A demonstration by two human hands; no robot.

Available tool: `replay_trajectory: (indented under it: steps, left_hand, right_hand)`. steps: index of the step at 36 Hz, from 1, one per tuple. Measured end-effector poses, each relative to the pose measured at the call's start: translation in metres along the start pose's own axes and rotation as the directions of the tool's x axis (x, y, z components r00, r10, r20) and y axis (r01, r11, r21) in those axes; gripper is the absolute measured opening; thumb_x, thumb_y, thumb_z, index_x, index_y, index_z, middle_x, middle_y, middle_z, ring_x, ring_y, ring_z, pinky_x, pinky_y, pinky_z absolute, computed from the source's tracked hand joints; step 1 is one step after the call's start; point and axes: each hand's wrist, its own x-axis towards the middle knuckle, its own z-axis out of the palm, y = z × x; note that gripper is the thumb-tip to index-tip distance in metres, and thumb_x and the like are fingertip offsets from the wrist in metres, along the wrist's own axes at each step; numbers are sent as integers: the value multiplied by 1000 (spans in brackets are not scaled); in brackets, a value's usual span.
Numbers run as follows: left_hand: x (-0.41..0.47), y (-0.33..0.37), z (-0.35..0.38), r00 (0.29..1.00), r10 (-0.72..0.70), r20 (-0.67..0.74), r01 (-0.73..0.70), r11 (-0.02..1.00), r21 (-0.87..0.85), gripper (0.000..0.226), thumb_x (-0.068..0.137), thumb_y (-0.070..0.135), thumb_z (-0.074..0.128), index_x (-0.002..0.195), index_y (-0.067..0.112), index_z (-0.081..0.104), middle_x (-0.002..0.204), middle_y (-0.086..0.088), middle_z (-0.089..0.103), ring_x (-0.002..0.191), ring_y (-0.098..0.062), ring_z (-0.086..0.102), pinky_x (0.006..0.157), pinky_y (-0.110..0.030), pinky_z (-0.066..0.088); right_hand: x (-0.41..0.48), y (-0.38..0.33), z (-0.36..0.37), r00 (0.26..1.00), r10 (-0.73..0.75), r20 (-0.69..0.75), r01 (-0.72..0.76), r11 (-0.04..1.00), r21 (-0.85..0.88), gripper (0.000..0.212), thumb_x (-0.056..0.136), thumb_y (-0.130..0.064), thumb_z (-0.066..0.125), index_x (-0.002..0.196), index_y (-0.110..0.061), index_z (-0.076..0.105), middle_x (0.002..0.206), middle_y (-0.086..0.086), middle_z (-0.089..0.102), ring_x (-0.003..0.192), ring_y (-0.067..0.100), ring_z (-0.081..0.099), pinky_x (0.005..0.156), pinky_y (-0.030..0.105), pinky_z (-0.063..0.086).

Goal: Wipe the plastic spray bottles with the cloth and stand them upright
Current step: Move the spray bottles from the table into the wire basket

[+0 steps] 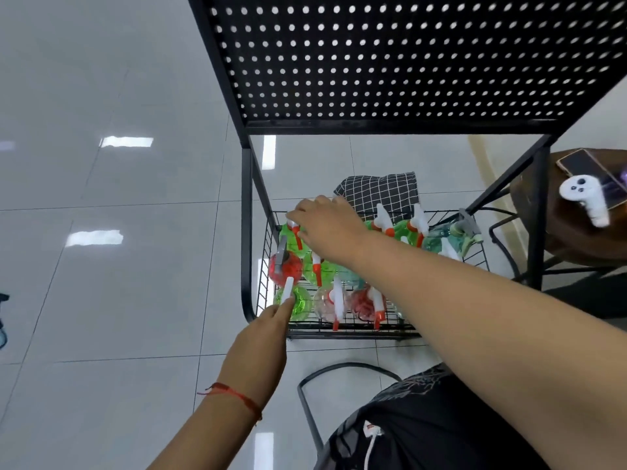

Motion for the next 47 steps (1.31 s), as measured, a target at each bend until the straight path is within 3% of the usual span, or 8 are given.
replay_trajectory:
  steps: [4, 17, 22, 26, 30, 35, 39, 47]
  left_hand:
    - [3, 0, 0, 1000, -18, 12, 18, 1000, 22, 83, 103, -4, 52, 169, 36, 22, 147, 4, 61, 110, -19, 69, 90, -26, 54]
    - [3, 3, -14, 999, 33, 18, -33, 999, -1, 66, 113, 24, 53, 169, 40, 22, 153, 9, 59, 121, -13, 66, 99, -22, 51]
    - [6, 4, -34, 997, 22, -69, -30, 993, -110, 53, 110, 43, 54, 161, 33, 43, 151, 8, 57, 120, -11, 65, 96, -20, 50]
    - [26, 6, -46, 988, 3, -154, -28, 987, -156, 46, 109, 29, 57, 153, 22, 51, 146, 0, 56, 120, -18, 63, 91, -22, 46]
    - [46, 9, -44, 993, 3, -118, -18, 991, -131, 49, 110, 26, 52, 158, 26, 43, 158, -5, 46, 133, -27, 59, 99, -39, 56]
    - [60, 18, -33, 998, -23, -52, 18, 995, -96, 57, 112, 29, 51, 164, 22, 29, 159, -4, 44, 125, -20, 63, 100, -32, 55]
    - [62, 19, -22, 997, -70, -39, 66, 995, -80, 69, 111, 25, 52, 170, 21, 15, 167, -7, 38, 127, -22, 63, 100, -33, 55]
    - [63, 19, -12, 996, -67, -53, 61, 993, -102, 74, 108, 23, 51, 171, 18, 12, 174, -11, 28, 134, -27, 58, 99, -34, 54]
  right_hand:
    - [7, -2, 8, 997, 34, 71, -29, 998, -64, 34, 109, -28, 51, 142, -28, 61, 142, -2, 60, 128, 26, 55, 111, 52, 39]
    - [10, -5, 18, 997, 75, 21, -71, 987, -145, 17, 103, -22, 63, 115, -30, 72, 116, -8, 69, 114, 22, 59, 98, 46, 39]
    - [11, -7, 19, 996, 89, 18, -85, 983, -160, 16, 103, -22, 63, 114, -28, 72, 116, -7, 69, 118, 24, 59, 101, 48, 38]
    - [11, -11, 18, 994, 102, 27, -97, 985, -143, 16, 104, -23, 61, 114, -27, 72, 117, -7, 68, 120, 24, 58, 103, 47, 37]
    - [12, -14, 14, 993, 113, 39, -106, 985, -138, 16, 105, -26, 59, 116, -27, 72, 119, -6, 68, 124, 25, 57, 104, 46, 36]
    - [15, -14, 8, 991, 118, 66, -109, 986, -123, 14, 108, -32, 57, 110, -26, 69, 111, -5, 70, 123, 24, 57, 105, 45, 36]
    - [16, -14, 3, 990, 120, 71, -114, 990, -88, 25, 111, -38, 49, 114, -24, 69, 113, -2, 72, 122, 25, 58, 108, 46, 34]
    - [14, -11, 5, 984, 160, 71, -159, 987, -19, 18, 104, -32, 51, 100, -26, 67, 104, -2, 73, 111, 25, 63, 111, 47, 34]
